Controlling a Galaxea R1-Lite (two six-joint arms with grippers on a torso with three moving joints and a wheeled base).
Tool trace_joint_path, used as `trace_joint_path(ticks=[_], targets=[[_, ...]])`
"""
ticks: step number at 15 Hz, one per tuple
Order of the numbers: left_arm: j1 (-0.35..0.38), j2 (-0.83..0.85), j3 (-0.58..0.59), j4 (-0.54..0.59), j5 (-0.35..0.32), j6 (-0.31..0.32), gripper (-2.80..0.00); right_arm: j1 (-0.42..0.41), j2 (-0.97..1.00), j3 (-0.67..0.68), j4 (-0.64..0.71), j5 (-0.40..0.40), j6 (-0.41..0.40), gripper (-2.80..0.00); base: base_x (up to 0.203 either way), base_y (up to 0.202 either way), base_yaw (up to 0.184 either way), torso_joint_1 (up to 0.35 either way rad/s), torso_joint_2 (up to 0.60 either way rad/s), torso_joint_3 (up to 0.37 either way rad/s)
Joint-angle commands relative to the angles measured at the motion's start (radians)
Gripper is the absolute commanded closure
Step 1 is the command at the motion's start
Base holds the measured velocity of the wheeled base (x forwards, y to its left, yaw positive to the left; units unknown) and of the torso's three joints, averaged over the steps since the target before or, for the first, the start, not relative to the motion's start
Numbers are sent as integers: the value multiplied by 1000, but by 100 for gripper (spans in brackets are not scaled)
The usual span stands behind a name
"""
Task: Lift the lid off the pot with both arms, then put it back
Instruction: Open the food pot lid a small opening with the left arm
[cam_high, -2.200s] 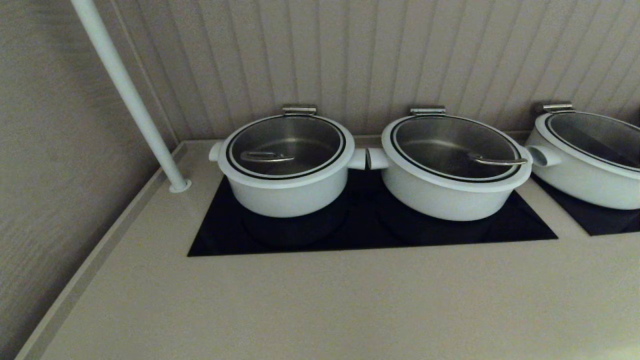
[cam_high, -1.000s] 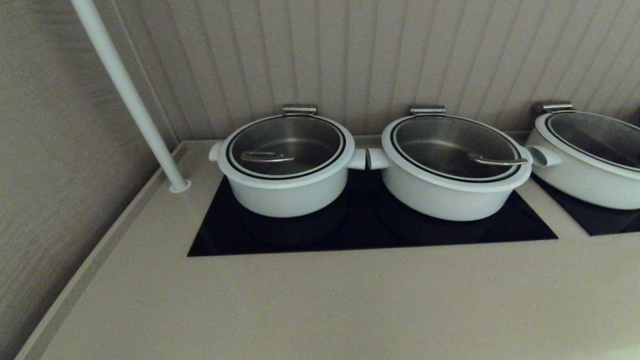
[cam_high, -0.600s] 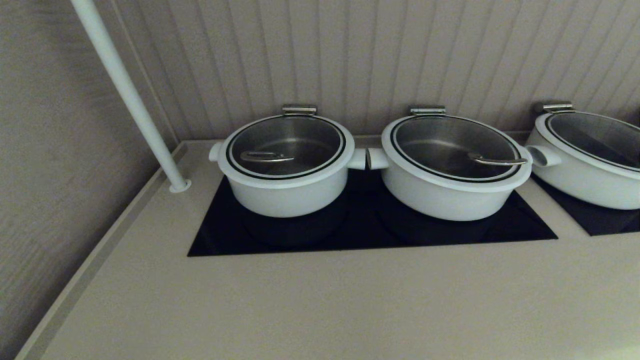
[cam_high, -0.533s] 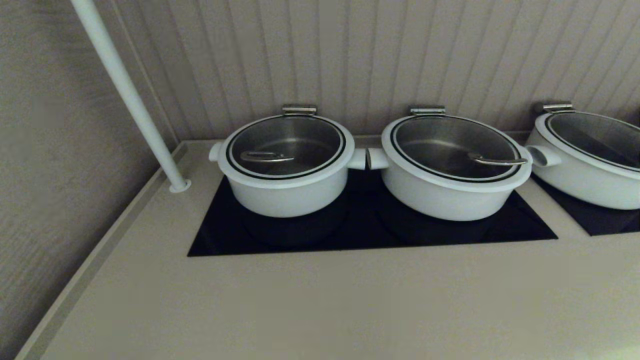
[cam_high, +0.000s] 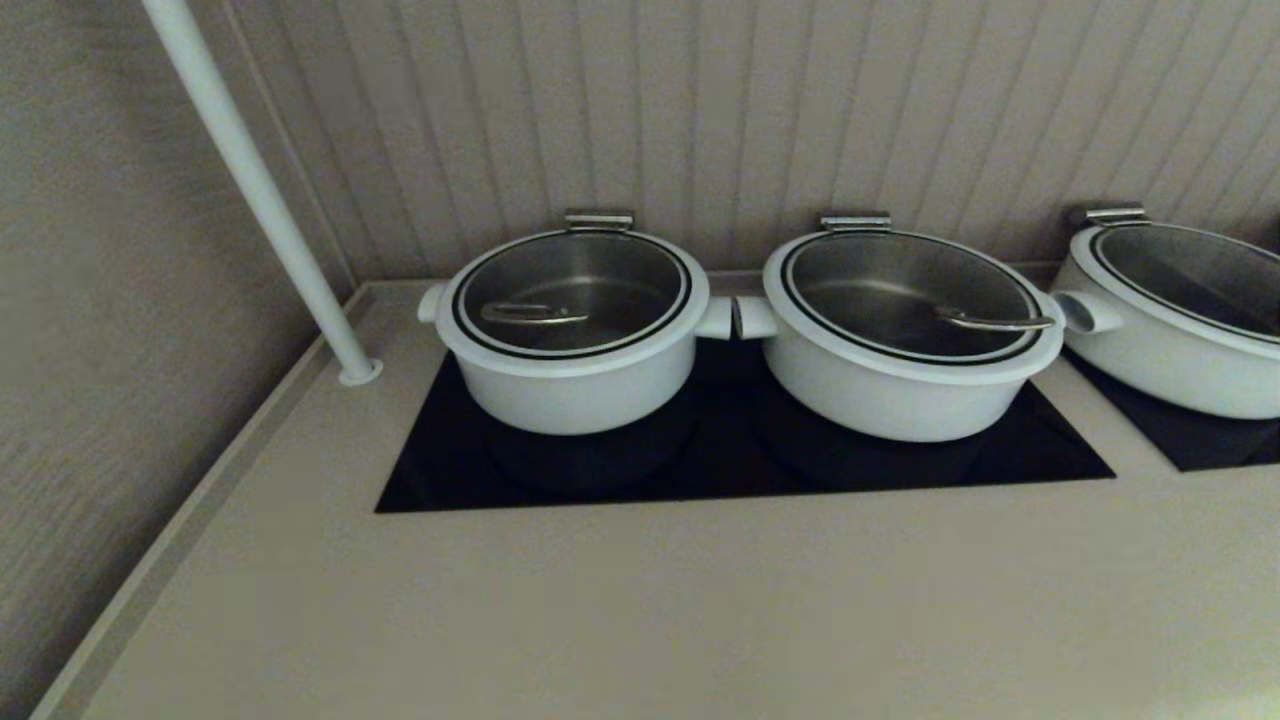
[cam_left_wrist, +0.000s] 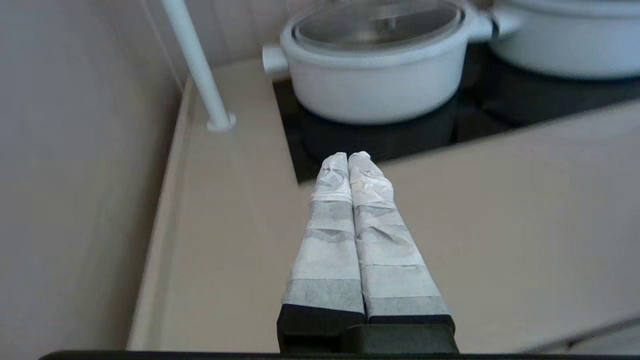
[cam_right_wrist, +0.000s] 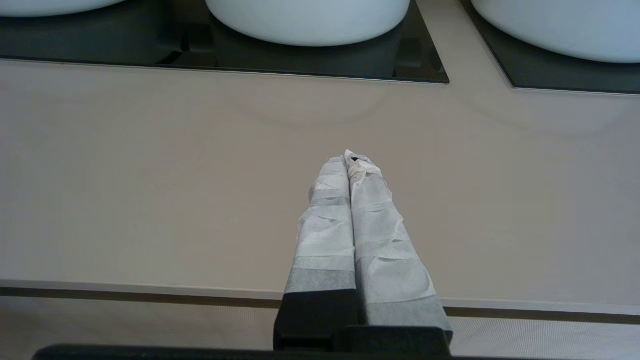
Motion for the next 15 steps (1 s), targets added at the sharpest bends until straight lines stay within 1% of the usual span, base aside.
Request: trace_joint_path(ticks=[1,3,4,6,8,10,14,15], targets=[[0,151,-83,1,-3,0,0,0,2,0,0,0,-1,0,0,0,0,0,0,0],[0,286,-211,0,-20,0,0,0,2,0,0,0,-1,0,0,0,0,0,0,0],[0,344,-277,-1,-44,0,0,0,2,0,0,-1,-1,0,0,0,0,0,0,0],[0,424,-345,-1,-114,1,0,0,2,0,0,1,-1,0,0,0,0,0,0,0],[0,475,-380,3,-192,5,0,0,2,0,0,0,-1,0,0,0,0,0,0,0],[0,513,-393,5,-232,12,0,0,2,0,0,1,-1,0,0,0,0,0,0,0],[-3,589,-363,1,-241,46,0,0,0,0,0,0,-1,0,0,0,0,0,0,0],[-13,605,-352,2,-248,53,0,0,2,0,0,-1,-1,0,0,0,0,0,0,0]])
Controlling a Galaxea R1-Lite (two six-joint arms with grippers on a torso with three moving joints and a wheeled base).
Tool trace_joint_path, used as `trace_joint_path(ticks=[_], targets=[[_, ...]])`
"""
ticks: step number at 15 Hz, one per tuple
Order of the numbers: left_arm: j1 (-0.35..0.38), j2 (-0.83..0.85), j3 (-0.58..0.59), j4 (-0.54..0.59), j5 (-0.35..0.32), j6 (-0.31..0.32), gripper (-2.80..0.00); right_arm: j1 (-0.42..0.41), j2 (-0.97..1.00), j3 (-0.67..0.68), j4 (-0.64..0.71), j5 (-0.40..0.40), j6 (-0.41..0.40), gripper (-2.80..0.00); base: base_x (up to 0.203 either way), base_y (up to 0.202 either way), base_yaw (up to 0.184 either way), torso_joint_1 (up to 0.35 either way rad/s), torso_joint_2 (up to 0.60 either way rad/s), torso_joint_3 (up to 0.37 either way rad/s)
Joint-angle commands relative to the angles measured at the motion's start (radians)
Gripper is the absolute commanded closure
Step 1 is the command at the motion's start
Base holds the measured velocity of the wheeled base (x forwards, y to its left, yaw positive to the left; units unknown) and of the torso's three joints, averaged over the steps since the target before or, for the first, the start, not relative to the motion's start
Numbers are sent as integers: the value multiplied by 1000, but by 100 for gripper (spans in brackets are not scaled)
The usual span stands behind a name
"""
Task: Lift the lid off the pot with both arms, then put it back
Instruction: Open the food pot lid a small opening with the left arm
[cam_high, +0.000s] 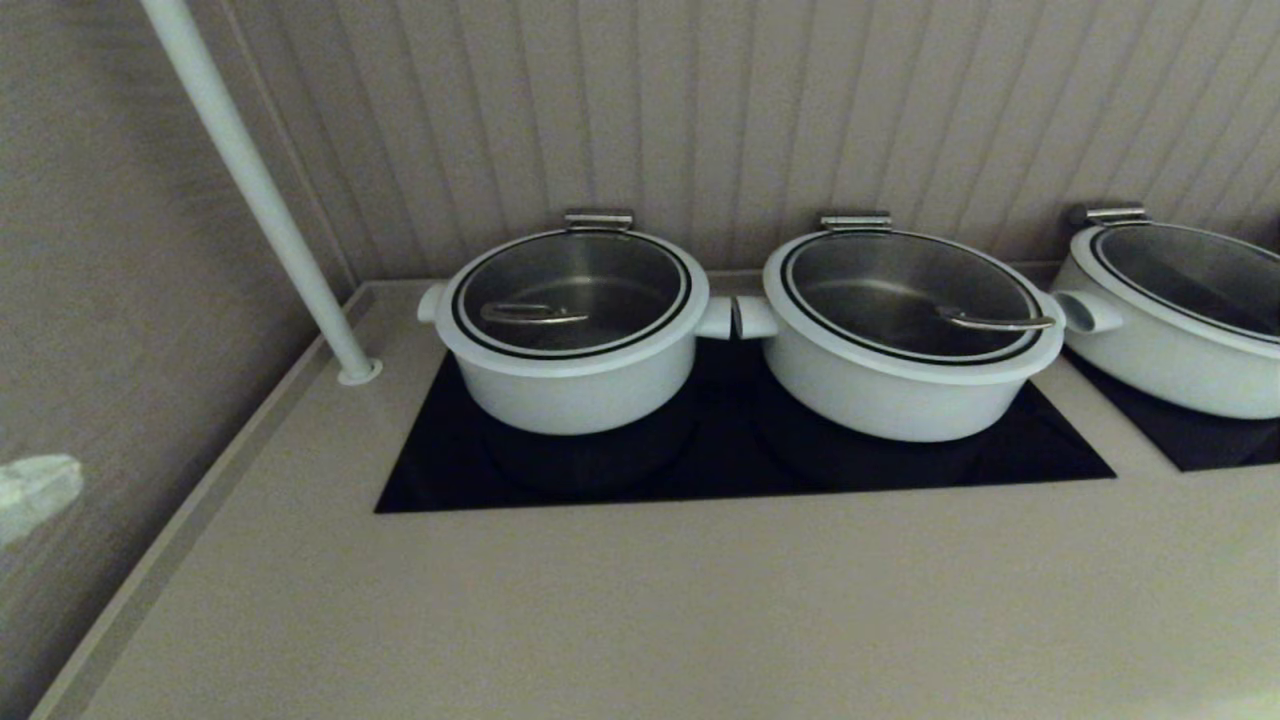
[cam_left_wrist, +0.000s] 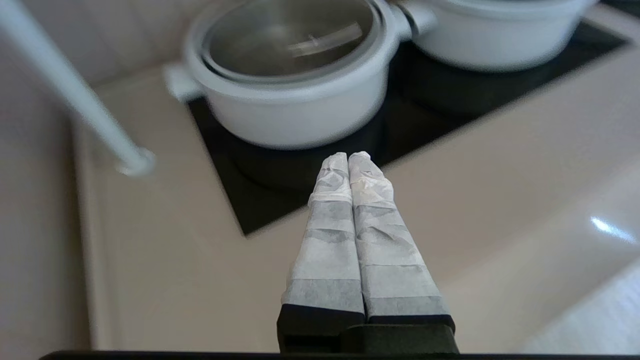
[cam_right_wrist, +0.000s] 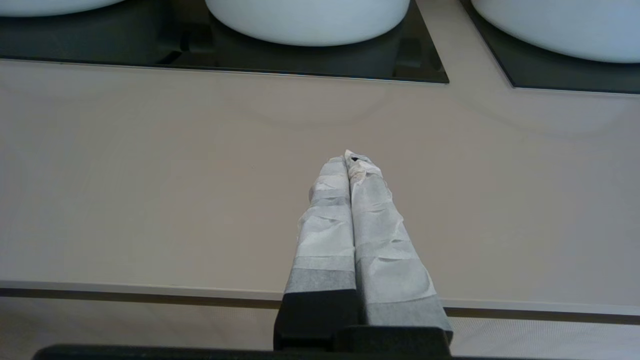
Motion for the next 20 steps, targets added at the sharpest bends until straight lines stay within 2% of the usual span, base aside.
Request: trace_joint_path(ticks=[1,4,8,10,11,13,17,20], targets=[[-23,59,23,0,-6,8,0,0,2,0,0,-1,-1,0,0,0,0,0,0,0],[-60,131,60,-2,-7,57,0,0,2,0,0,0,-1,0,0,0,0,0,0,0],[-123,231,70,-5,-7,63,0,0,2,0,0,1,-1,0,0,0,0,0,0,0],[-159,289,81,-81,-7,36,0,0,2,0,0,0,-1,0,0,0,0,0,0,0],[-173,325,92,-156,-6,15,0,0,1,0,0,1,-1,0,0,0,0,0,0,0],[-181,395,107,-248,-4,0,0,0,2,0,0,1,-1,0,0,0,0,0,0,0],[-184,504,92,-292,-5,-7,0,0,2,0,0,0,-1,0,0,0,0,0,0,0],[-187,552,84,-386,-4,-13,0,0,2,0,0,0,-1,0,0,0,0,0,0,0]])
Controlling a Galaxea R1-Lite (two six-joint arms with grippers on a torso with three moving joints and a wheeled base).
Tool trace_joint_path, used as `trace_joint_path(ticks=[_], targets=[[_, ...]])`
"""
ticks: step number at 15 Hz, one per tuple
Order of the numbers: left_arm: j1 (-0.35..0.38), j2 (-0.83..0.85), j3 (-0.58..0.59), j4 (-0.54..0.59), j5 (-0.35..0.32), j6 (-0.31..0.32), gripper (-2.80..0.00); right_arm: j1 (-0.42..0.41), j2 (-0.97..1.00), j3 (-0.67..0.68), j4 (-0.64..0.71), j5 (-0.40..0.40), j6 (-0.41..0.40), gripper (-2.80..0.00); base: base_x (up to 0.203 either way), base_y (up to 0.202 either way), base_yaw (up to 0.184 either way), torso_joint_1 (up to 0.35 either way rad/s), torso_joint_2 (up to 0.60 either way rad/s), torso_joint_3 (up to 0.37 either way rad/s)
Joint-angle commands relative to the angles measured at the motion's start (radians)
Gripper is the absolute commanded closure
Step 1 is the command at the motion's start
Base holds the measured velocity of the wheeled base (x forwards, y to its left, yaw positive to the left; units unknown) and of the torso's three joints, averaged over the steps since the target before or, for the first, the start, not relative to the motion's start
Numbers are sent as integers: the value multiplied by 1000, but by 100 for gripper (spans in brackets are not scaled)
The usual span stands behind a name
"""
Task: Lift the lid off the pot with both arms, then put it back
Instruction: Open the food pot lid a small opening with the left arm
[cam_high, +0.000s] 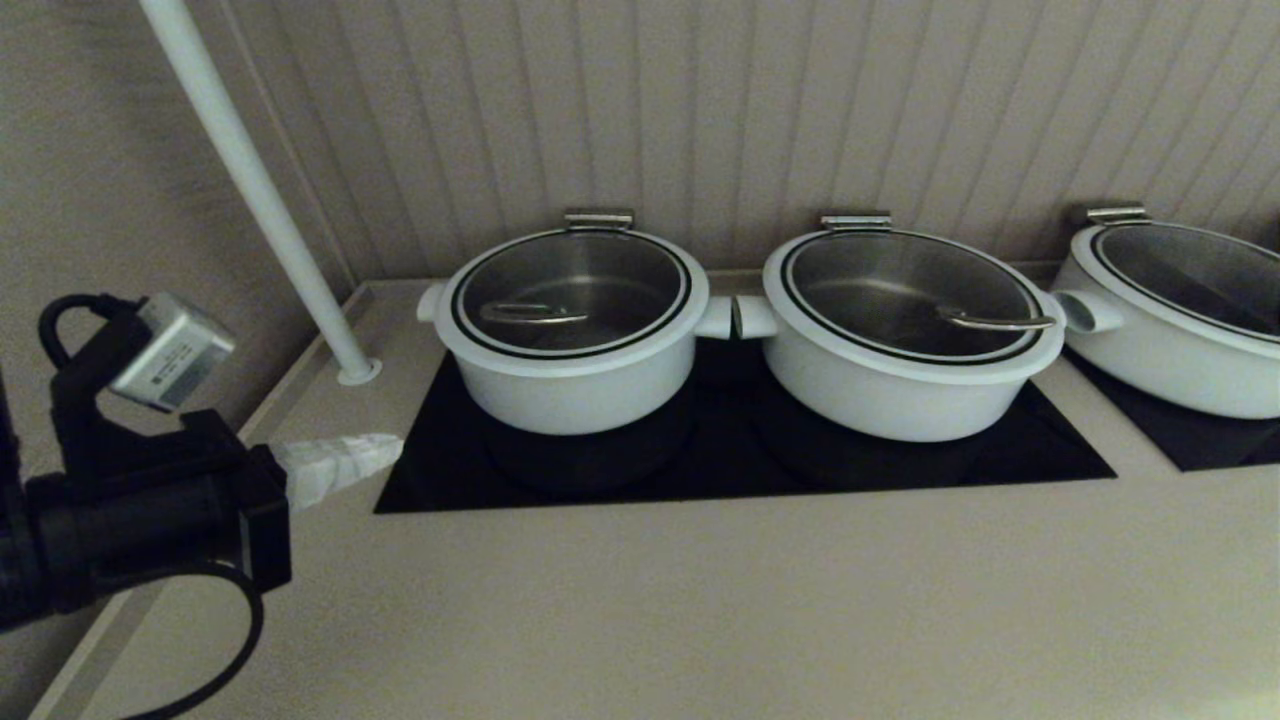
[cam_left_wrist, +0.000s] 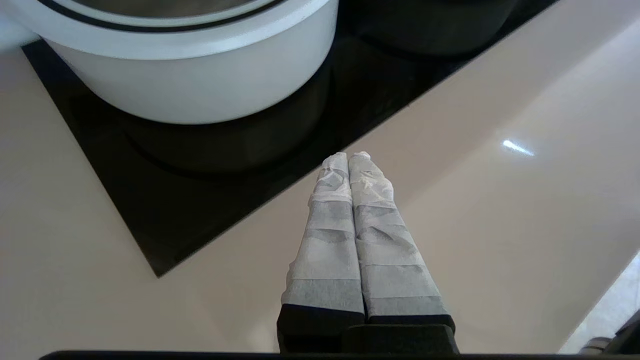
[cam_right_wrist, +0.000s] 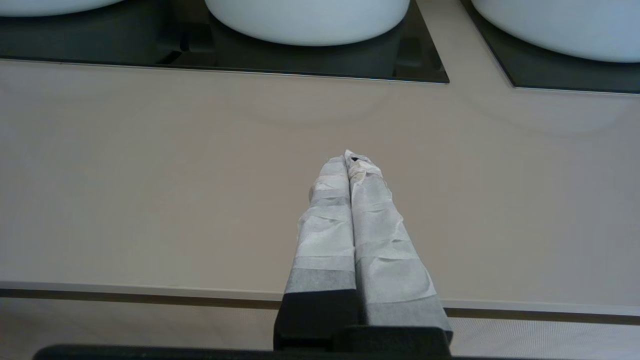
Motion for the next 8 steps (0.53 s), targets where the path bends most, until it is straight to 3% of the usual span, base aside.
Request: trace_joint_path(ticks=[1,8], targets=[[-2,36,-2,-6,-3,-2,0,0,2,0,0,1,-1,0,0,0,0,0,0,0],[-61,114,-48,-7,0,-12,0,0,2,0,0,1,-1,0,0,0,0,0,0,0]])
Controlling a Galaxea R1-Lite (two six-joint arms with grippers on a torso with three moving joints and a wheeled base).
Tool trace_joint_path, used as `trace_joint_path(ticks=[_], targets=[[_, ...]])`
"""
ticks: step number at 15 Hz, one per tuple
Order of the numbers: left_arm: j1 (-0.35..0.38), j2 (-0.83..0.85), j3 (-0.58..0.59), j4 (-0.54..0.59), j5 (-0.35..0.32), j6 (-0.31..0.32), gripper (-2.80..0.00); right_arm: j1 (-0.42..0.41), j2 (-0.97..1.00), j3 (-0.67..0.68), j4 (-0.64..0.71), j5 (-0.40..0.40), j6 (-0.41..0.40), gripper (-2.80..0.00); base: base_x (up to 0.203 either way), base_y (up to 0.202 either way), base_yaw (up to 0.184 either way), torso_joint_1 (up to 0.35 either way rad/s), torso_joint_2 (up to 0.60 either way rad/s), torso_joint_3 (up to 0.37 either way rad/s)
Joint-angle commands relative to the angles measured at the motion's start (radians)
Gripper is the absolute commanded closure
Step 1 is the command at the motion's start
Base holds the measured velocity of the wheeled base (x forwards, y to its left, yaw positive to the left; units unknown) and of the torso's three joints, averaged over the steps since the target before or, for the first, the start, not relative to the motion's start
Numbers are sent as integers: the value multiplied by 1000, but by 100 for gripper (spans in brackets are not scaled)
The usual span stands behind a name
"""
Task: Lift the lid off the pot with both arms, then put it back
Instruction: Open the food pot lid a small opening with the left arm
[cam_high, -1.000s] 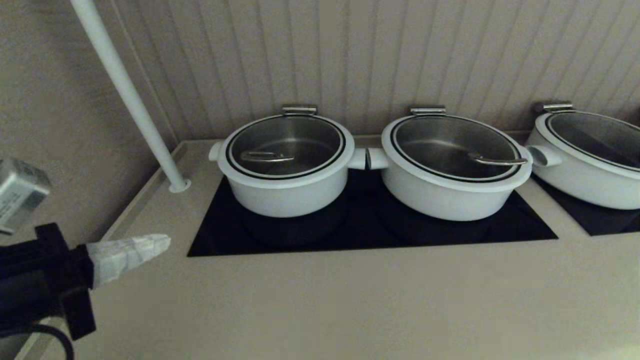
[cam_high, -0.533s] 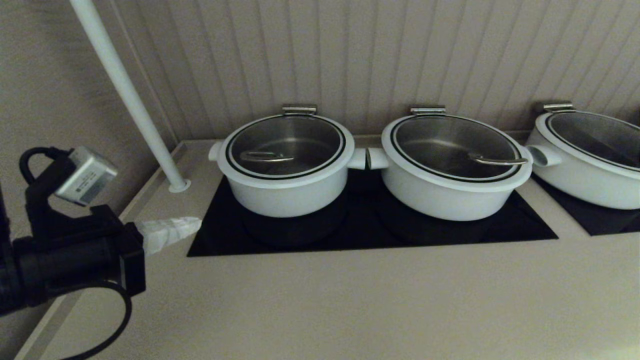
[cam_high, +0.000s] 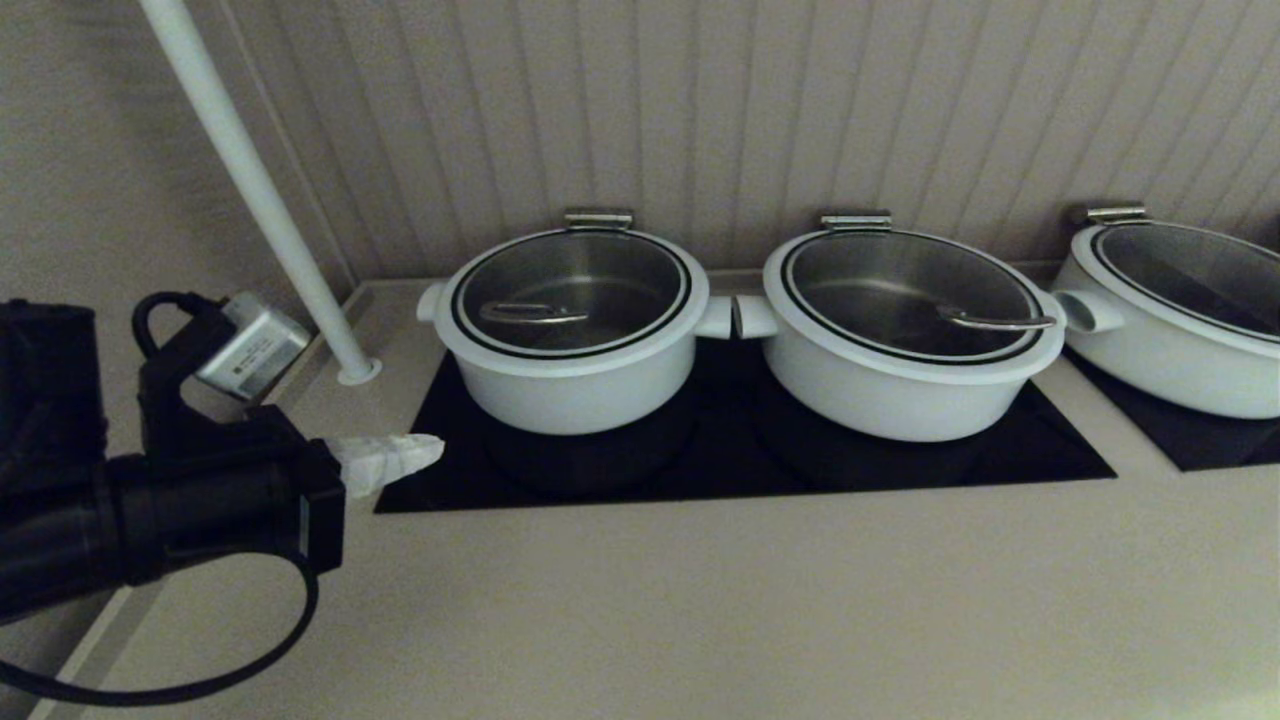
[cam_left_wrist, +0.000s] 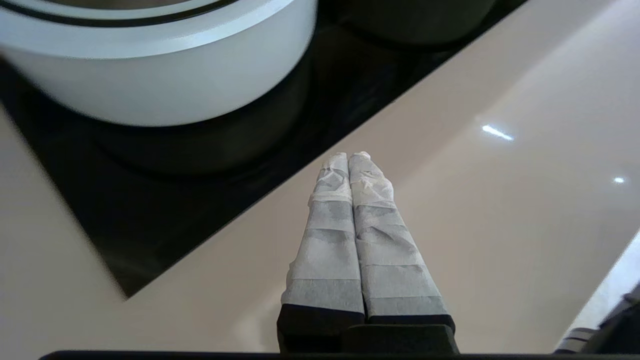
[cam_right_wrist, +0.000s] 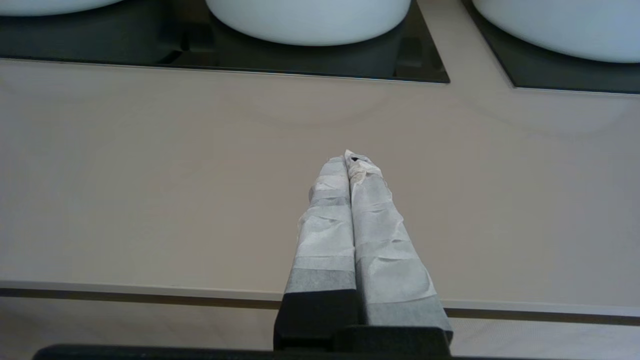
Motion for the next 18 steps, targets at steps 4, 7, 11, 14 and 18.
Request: trace_joint_path(ticks=[4,7,11,14,18], targets=[[-81,62,-66,-2,4,-33,0,0,2,0,0,1,-1,0,0,0,0,0,0,0],[-93,89,-94,-2,5,-32,0,0,0,0,0,0,-1,0,0,0,0,0,0,0],[-93,115,-95,-13,6,-32,0,0,2,0,0,0,-1,0,0,0,0,0,0,0],[-101,169,-97,-81,53,-34,0,0,2,0,0,0,-1,0,0,0,0,0,0,0],[-133,219,-98,-137,79,-38,0,0,2,0,0,0,-1,0,0,0,0,0,0,0]])
